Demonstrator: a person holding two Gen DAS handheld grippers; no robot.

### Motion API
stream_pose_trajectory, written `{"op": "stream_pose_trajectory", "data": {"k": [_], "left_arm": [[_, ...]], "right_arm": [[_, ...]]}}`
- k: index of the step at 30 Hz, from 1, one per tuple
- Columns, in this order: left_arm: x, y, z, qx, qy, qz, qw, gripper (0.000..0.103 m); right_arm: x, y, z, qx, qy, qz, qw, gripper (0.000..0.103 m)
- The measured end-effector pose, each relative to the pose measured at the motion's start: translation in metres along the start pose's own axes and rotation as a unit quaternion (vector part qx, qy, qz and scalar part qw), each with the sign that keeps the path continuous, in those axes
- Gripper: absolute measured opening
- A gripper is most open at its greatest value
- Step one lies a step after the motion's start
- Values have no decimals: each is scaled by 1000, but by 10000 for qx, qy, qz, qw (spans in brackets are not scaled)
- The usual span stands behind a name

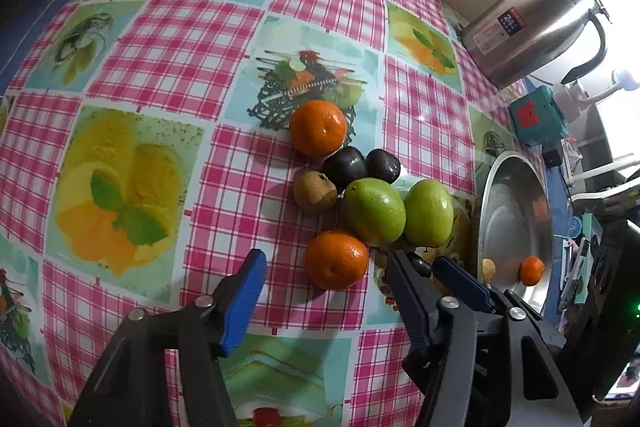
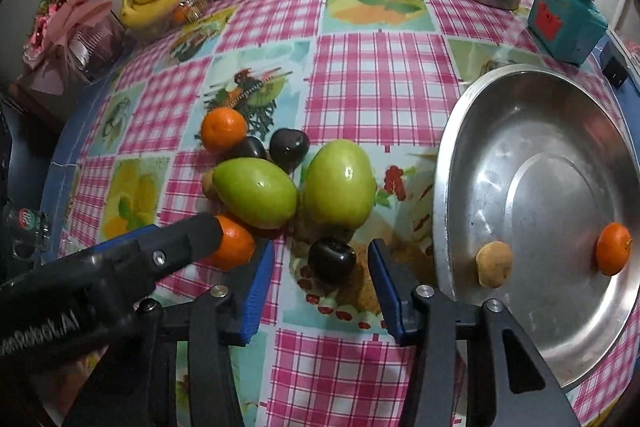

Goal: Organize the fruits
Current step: 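Grasp a dark plum with the right tool while the left grasps a mandarin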

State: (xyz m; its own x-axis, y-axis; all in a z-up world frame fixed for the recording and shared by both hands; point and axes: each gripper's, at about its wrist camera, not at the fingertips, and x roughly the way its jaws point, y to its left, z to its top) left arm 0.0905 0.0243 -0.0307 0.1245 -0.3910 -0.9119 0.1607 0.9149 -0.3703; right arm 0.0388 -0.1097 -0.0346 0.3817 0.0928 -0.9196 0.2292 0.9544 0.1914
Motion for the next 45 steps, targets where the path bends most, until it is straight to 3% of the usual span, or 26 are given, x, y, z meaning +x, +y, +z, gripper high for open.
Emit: {"op": "stream_pose_trajectory", "data": {"k": [10, 13, 23, 45], "left_arm": [[12, -1, 0, -113, 188, -206, 9995, 48], [11, 2, 0, -174, 219, -209, 9994, 38], [9, 6, 0, -318, 209, -254, 9990, 36], [-27, 4, 6, -375, -327, -164, 9986, 35]], "right_arm": [[12, -1, 2, -94, 109, -176, 9997, 46], [14, 1, 2, -158, 102, -224, 9996, 44], [13, -2, 4, -77, 90, -126, 9999, 28], [-29, 2, 3, -25, -357, 182, 9992, 27]]}}
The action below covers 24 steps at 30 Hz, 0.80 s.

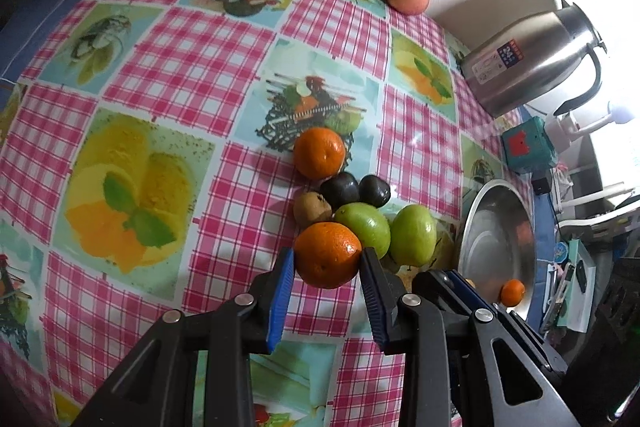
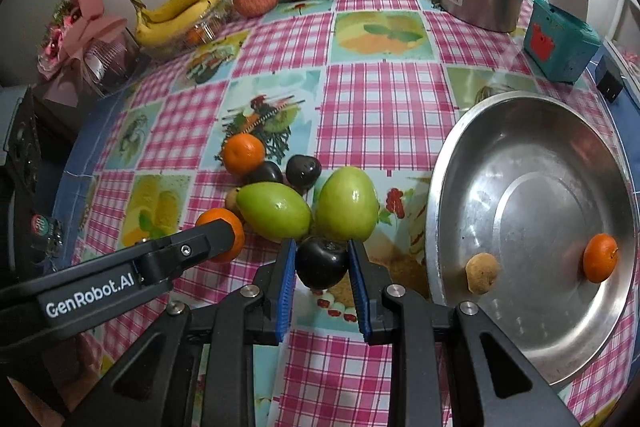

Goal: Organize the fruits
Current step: 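Grasp a dark plum with the right tool while the left grasps a mandarin, then carry the plum in the right tool over the pan while the left carries the mandarin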

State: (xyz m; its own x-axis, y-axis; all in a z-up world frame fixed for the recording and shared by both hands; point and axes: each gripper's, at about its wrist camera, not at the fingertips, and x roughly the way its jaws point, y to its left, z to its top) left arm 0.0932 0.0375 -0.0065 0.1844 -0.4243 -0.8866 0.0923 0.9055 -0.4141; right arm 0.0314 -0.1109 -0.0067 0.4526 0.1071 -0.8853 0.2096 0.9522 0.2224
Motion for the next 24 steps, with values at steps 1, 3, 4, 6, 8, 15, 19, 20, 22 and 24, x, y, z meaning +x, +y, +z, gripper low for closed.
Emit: {"op": "stream_pose_trajectory", "data": {"k": [1, 3, 4, 6, 8, 15, 19, 20, 22, 24], "left_arm": [[-4, -1, 1, 22, -51, -9, 10000, 35], [-8, -4, 2, 65, -125, -16, 9999, 35], [-10, -5, 2, 84, -161, -27, 9998, 35], [-16, -6, 3, 95, -224, -60, 9997, 35], [-21, -7, 3, 103, -295, -87, 9995, 35], [-27, -14, 2, 191, -444, -116, 9988, 35], [-28, -17, 1, 222, -463, -116, 9986, 35], [-28, -18, 1, 229, -461, -116, 9986, 35], [-27, -20, 0, 200, -457, -158, 9986, 35], [-27, -23, -1, 227, -456, -160, 9986, 35]], "right_arm": [[-3, 0, 0, 0, -39, 17, 10000, 27], [-7, -1, 1, 29, -103, 44, 9999, 27], [-10, -1, 2, 44, -151, 64, 9999, 27], [-16, -2, 3, 67, -230, 123, 9996, 27], [-22, -3, 4, 102, -294, 188, 9993, 27], [-30, -9, 5, 241, -411, 252, 9985, 27], [-30, -13, 5, 287, -405, 239, 9985, 27], [-29, -14, 5, 306, -393, 231, 9985, 27], [-29, -17, 4, 344, -373, 228, 9985, 27], [-29, -20, 4, 391, -365, 187, 9984, 27]]}}
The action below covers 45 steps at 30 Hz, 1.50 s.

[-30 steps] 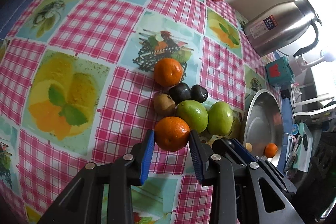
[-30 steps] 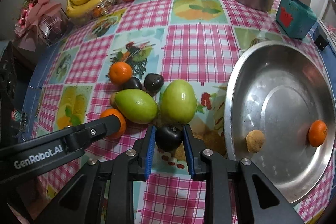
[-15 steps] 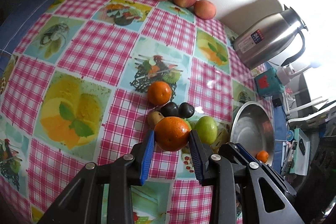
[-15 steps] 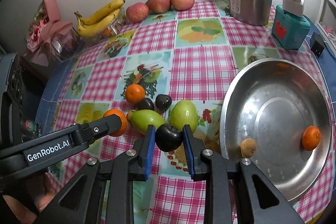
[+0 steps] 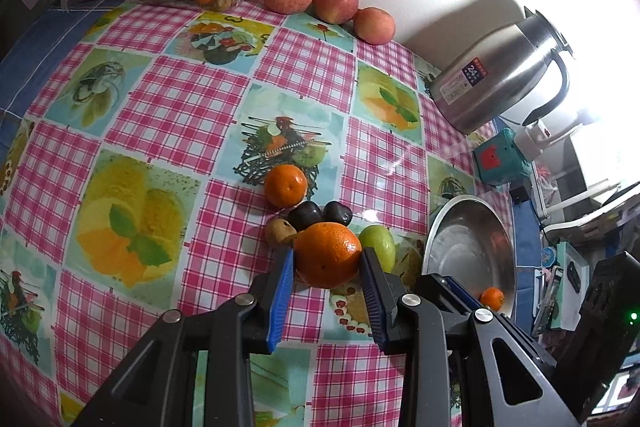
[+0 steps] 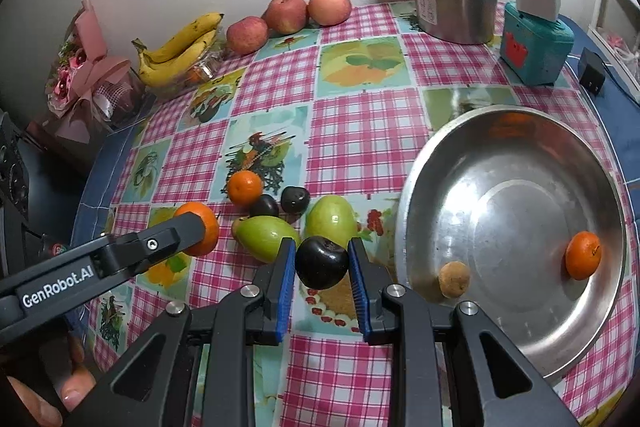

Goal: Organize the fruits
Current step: 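Carry the plum in the right tool over the pan while the left carries the mandarin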

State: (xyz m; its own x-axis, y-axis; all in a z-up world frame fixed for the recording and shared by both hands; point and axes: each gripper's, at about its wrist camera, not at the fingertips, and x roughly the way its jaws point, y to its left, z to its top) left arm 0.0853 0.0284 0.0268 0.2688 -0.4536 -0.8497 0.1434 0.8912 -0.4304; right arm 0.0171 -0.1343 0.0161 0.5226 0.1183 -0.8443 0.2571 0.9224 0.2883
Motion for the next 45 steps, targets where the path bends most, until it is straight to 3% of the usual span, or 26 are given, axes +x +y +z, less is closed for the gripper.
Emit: {"op": "stream_pose_trajectory", "data": {"k": [15, 19, 28, 35, 45], "left_arm": [[14, -58, -20, 614, 171, -171, 9978, 35], [19, -87, -31, 946, 197, -321, 9948, 35], [28, -135, -50, 1628, 106, -439, 9856, 35], [37, -147, -49, 1878, -77, -392, 9814, 35], [71, -144, -34, 1843, -137, -187, 9826, 35]], "right_arm": [[-25, -80, 3, 886, -275, -697, 9933, 27], [-37, -106, 2, 1126, -407, -942, 9883, 27], [-64, -154, -3, 1646, -635, -1039, 9788, 27], [-71, -161, -4, 1699, -727, -1028, 9774, 27], [-41, -144, 4, 1224, -625, -1003, 9854, 28]]}}
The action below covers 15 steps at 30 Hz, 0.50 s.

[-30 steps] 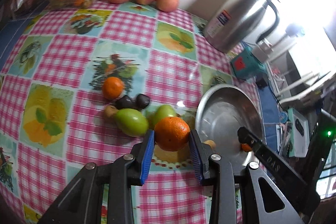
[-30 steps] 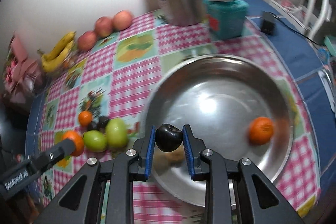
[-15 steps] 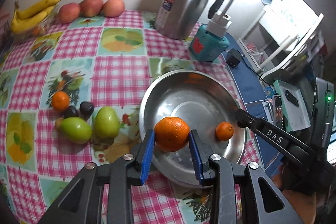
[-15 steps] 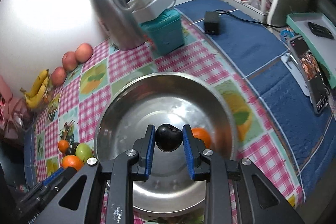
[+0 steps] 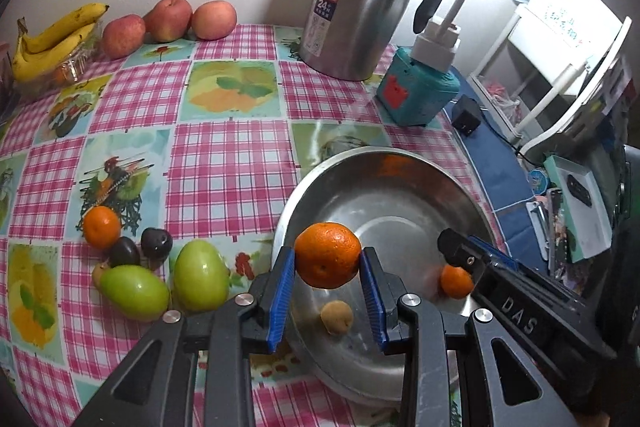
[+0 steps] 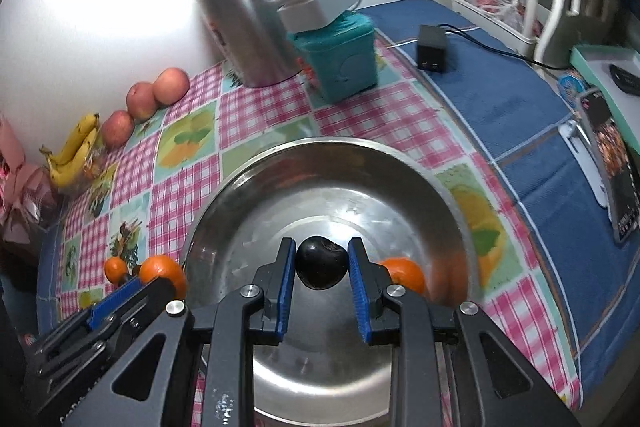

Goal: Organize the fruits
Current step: 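Carry the plum in the right tool over the pan while the left carries the mandarin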

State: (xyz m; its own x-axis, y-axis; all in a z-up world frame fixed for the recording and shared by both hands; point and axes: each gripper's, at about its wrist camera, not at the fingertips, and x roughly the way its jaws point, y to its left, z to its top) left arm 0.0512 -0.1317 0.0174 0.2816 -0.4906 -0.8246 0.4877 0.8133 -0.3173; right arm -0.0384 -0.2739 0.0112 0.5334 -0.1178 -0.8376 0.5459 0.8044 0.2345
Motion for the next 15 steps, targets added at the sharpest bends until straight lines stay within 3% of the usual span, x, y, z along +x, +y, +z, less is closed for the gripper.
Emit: {"op": "stream_pose_trajectory", "data": {"k": [15], "left_arm": [[31, -10, 7, 275, 169, 211, 9993, 35]], "right_arm": [[33, 11, 10, -105, 163, -147, 9997, 28]]}}
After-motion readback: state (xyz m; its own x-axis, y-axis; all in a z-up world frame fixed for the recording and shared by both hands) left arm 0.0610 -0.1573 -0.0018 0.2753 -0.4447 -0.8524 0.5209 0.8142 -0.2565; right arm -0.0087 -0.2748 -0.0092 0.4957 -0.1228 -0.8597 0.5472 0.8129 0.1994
